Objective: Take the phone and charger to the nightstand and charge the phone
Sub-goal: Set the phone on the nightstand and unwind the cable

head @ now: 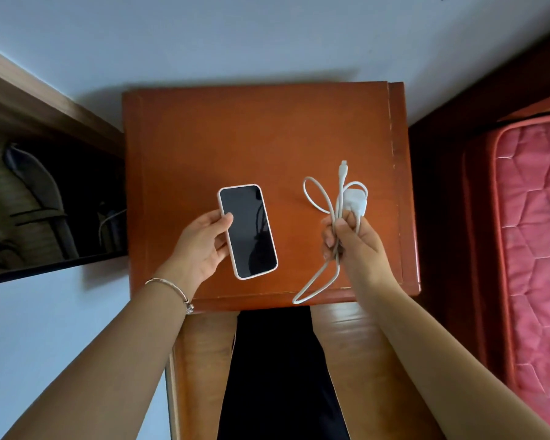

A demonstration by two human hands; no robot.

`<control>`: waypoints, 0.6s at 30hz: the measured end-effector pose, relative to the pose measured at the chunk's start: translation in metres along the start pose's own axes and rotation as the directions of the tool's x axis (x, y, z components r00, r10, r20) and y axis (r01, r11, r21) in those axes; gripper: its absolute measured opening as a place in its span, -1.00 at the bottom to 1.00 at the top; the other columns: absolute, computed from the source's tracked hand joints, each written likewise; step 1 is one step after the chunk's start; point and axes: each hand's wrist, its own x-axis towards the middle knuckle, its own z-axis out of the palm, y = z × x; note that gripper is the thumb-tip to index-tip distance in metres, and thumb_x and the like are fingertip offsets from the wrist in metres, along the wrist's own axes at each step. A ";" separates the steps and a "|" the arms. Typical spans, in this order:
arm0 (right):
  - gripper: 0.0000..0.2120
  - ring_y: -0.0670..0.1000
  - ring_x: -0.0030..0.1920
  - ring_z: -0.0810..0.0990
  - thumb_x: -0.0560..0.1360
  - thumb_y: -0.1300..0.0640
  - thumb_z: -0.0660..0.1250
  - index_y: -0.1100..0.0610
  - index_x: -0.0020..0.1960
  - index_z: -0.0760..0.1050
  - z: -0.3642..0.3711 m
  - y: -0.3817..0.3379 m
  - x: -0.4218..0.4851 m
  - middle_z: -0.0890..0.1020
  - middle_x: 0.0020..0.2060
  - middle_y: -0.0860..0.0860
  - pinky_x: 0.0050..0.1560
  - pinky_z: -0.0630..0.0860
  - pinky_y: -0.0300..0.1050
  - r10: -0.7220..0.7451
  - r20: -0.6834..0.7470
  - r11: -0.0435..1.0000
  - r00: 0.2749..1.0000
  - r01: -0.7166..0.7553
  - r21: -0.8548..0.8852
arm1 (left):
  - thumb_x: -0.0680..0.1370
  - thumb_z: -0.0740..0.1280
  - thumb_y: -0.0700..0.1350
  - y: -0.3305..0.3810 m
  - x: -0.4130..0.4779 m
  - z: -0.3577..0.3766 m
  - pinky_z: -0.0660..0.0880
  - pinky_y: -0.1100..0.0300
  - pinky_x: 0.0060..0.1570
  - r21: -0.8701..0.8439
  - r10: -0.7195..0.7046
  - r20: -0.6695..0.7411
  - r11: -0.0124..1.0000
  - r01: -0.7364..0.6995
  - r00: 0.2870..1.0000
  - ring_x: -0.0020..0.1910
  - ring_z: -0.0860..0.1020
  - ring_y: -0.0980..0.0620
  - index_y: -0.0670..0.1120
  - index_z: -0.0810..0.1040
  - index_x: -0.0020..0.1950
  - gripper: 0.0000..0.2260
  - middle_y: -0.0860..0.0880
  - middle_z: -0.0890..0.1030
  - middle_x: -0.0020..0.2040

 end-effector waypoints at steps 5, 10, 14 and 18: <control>-0.71 -0.11 -0.49 0.42 0.63 0.23 0.02 0.12 -0.15 0.45 -0.003 -0.002 0.010 0.46 -0.52 -0.12 -0.37 0.43 -0.27 0.012 -0.010 1.000 1.000 -0.012 0.013 | 0.49 0.36 -0.25 -0.003 0.008 0.002 0.55 0.01 0.03 0.020 0.017 -0.036 1.000 -0.017 0.999 0.05 0.62 -0.08 -0.10 0.59 0.04 -0.84 -0.12 0.66 0.04; -0.71 -0.10 -0.49 0.42 0.63 0.22 0.02 0.13 -0.15 0.46 -0.007 0.002 0.012 0.45 -0.51 -0.11 -0.37 0.44 -0.28 0.057 -0.023 0.998 0.998 -0.058 -0.026 | 0.52 0.32 -0.27 0.000 0.006 0.000 0.51 0.02 0.04 0.259 0.143 -0.076 0.958 -0.119 0.987 0.01 0.59 0.03 -0.08 0.59 0.06 -0.83 -0.02 0.65 0.00; -0.70 -0.10 -0.50 0.42 0.63 0.24 0.01 0.12 -0.16 0.46 -0.010 0.002 0.016 0.44 -0.53 -0.11 -0.39 0.42 -0.29 0.135 -0.016 0.986 0.991 -0.136 -0.094 | 0.52 0.28 -0.35 0.003 0.007 -0.004 0.50 0.06 0.03 0.398 0.178 -0.067 0.907 -0.138 0.982 0.05 0.58 -0.04 -0.18 0.53 0.22 -0.71 -0.09 0.62 0.04; -0.69 -0.12 -0.54 0.39 0.62 0.25 0.00 0.13 -0.16 0.45 -0.013 0.003 0.019 0.42 -0.54 -0.11 -0.46 0.39 -0.33 0.186 -0.004 0.973 0.983 -0.185 -0.136 | 0.46 0.35 -0.39 0.006 0.011 -0.005 0.55 0.03 -0.02 0.426 0.189 -0.132 0.897 -0.116 0.973 -0.04 0.61 -0.04 -0.20 0.56 0.19 -0.68 -0.08 0.62 -0.07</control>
